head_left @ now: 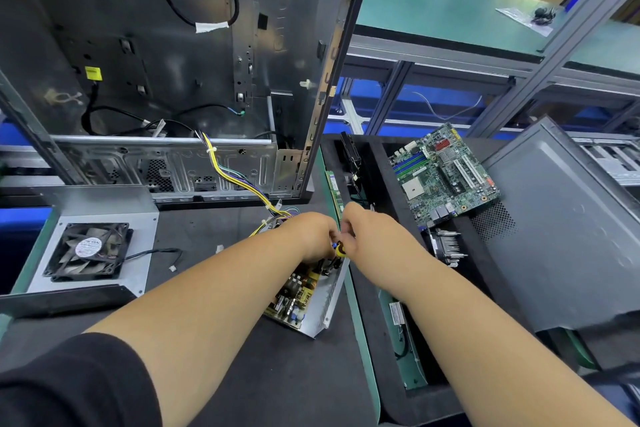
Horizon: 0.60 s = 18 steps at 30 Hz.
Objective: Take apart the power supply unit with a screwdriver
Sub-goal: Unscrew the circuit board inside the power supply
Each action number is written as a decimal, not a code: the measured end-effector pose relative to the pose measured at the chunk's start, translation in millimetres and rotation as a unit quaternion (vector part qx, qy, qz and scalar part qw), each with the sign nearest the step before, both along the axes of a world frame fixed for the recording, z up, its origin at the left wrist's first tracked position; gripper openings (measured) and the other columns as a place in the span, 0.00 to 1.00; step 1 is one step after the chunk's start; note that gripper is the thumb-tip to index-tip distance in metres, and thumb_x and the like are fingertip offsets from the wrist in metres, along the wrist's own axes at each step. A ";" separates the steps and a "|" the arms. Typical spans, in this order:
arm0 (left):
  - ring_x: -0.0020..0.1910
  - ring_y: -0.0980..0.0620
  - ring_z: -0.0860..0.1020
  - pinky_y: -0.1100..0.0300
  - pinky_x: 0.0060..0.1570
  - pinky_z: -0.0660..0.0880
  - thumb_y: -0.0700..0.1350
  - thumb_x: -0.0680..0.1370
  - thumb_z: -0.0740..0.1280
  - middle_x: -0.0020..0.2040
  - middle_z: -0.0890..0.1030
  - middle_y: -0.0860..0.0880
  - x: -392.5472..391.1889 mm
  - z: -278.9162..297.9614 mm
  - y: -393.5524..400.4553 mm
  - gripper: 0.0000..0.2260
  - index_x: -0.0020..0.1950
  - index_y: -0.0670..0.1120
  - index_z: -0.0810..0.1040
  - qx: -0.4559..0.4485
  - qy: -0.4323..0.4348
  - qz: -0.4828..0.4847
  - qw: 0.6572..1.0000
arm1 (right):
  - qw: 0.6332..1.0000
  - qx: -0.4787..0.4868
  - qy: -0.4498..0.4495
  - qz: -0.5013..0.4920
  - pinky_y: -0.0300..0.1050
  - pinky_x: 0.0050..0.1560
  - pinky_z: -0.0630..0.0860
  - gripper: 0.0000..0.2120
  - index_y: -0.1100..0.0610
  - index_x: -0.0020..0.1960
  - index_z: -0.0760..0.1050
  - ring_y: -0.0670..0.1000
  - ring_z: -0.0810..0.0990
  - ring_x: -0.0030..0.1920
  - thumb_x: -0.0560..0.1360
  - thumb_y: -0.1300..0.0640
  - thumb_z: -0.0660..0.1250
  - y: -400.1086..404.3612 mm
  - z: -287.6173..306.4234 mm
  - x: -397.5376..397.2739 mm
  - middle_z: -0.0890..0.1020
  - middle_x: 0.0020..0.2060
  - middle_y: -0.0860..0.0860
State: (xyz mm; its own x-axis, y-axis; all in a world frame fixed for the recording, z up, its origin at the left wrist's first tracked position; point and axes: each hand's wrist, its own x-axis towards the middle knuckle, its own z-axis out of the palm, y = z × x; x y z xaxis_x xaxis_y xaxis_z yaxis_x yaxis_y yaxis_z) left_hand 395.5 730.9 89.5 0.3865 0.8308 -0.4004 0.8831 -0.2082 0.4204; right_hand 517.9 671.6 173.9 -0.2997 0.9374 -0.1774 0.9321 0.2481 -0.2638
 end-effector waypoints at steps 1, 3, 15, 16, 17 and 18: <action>0.38 0.46 0.67 0.58 0.40 0.67 0.44 0.76 0.66 0.34 0.71 0.49 0.1 0.0 0.2 0.13 0.33 0.51 0.68 -0.002 -0.003 0.002 1.000 | 1.000 -0.020 0.017 0.011 0.45 0.33 0.61 0.06 0.58 0.54 0.70 0.54 0.70 0.42 0.81 0.56 0.61 -0.1 3.1 2.1 0.75 0.43 0.52; 0.38 0.46 0.68 0.58 0.40 0.67 0.45 0.76 0.66 0.33 0.71 0.50 0.4 1.3 -0.2 0.14 0.32 0.50 0.68 -0.003 0.001 0.000 1.000 | 0.998 -0.047 0.020 0.036 0.47 0.38 0.63 0.05 0.59 0.54 0.70 0.54 0.70 0.45 0.80 0.58 0.61 2.3 7.5 5.9 0.76 0.46 0.53; 0.39 0.45 0.68 0.57 0.39 0.67 0.45 0.77 0.65 0.38 0.73 0.47 0.9 3.1 -0.5 0.10 0.36 0.47 0.69 -0.014 0.010 -0.001 1.000 | 0.999 -0.011 -0.051 0.011 0.49 0.31 0.61 0.12 0.56 0.49 0.61 0.55 0.71 0.36 0.81 0.51 0.62 8.7 -2.4 1.2 0.73 0.36 0.52; 0.40 0.45 0.69 0.56 0.41 0.68 0.45 0.77 0.65 0.39 0.73 0.47 0.1 2.7 -0.3 0.09 0.37 0.48 0.71 -0.011 0.006 -0.002 1.000 | 0.999 -0.014 -0.039 0.019 0.47 0.30 0.61 0.11 0.56 0.50 0.63 0.55 0.71 0.37 0.81 0.52 0.63 7.8 -0.6 1.9 0.73 0.37 0.51; 0.40 0.46 0.70 0.57 0.42 0.69 0.46 0.77 0.66 0.38 0.74 0.48 -0.3 1.6 -0.1 0.09 0.37 0.49 0.71 -0.010 0.004 -0.003 1.000 | 0.999 -0.017 -0.031 0.026 0.46 0.31 0.62 0.09 0.56 0.50 0.65 0.55 0.71 0.39 0.80 0.53 0.64 7.4 0.8 3.2 0.72 0.37 0.51; 0.41 0.46 0.71 0.57 0.43 0.70 0.46 0.76 0.66 0.37 0.73 0.50 -0.3 0.6 -0.1 0.11 0.35 0.51 0.70 -0.005 0.002 -0.007 1.000 | 0.999 -0.022 -0.020 0.032 0.45 0.32 0.63 0.07 0.55 0.50 0.67 0.54 0.71 0.41 0.79 0.55 0.65 7.4 3.1 4.8 0.72 0.39 0.50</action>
